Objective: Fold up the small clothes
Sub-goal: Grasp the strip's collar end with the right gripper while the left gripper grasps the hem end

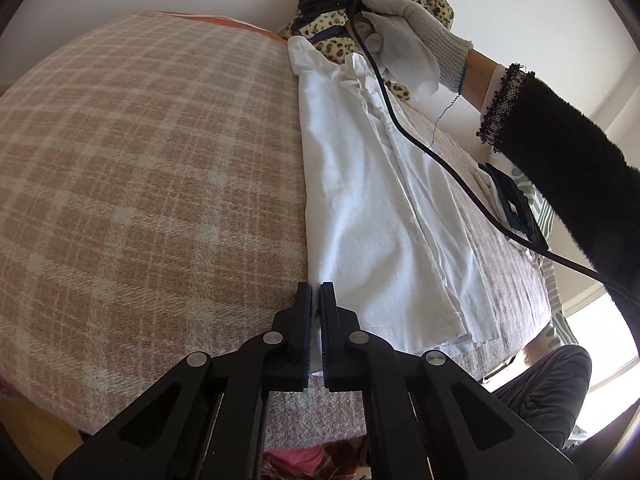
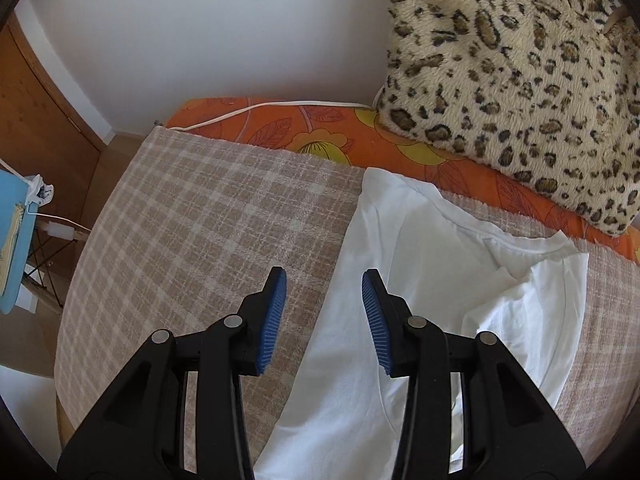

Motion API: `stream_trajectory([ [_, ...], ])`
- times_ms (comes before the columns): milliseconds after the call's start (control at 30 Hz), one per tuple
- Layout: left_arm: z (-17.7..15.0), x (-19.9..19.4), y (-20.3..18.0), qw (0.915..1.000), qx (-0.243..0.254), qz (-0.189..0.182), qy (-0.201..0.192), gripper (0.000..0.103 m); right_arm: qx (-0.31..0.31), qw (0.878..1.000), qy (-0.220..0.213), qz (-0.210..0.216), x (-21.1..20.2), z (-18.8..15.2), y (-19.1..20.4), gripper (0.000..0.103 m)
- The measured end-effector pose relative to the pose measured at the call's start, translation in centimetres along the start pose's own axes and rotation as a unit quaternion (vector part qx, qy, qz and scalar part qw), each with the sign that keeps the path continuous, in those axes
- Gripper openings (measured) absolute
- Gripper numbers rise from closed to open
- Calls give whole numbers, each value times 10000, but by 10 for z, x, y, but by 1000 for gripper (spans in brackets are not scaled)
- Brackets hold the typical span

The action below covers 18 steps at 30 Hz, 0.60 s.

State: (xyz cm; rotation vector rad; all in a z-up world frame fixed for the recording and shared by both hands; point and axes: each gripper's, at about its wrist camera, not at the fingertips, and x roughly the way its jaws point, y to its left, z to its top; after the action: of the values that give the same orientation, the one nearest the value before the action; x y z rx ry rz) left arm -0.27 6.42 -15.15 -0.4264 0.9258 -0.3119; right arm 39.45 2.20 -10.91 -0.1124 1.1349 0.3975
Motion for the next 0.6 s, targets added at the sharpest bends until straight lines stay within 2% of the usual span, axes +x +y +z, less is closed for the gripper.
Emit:
stream_trajectory([
  [167, 0, 1, 3, 10000, 19, -63, -19, 2, -26, 9972, 230, -710, 39, 21, 3, 42],
  [200, 0, 2, 3, 10000, 20, -79, -20, 2, -24, 9969, 262, -740, 44, 22, 4, 37],
  [233, 0, 1, 4, 10000, 26, -91, -22, 2, -56, 9968, 304, -738, 49, 23, 5, 9],
  [267, -1, 1, 4, 9999, 33, -97, -25, 2, -100, 9965, 334, -765, 54, 23, 7, 3],
  [367, -1, -2, 8, 9999, 86, -101, -39, 1, -92, 9962, 157, -857, 57, 25, 9, 2],
  [467, -4, -4, 10, 9999, 42, -140, -55, 1, 290, 9975, 89, -636, 57, 32, 0, 2],
  [533, -4, -5, 10, 9999, 4, -152, -55, 1, 301, 9980, 15, -562, 54, 34, -3, 2],
  [600, -4, -5, 11, 9999, -30, -154, -51, 1, 328, 9991, 72, -250, 49, 37, -7, 2],
])
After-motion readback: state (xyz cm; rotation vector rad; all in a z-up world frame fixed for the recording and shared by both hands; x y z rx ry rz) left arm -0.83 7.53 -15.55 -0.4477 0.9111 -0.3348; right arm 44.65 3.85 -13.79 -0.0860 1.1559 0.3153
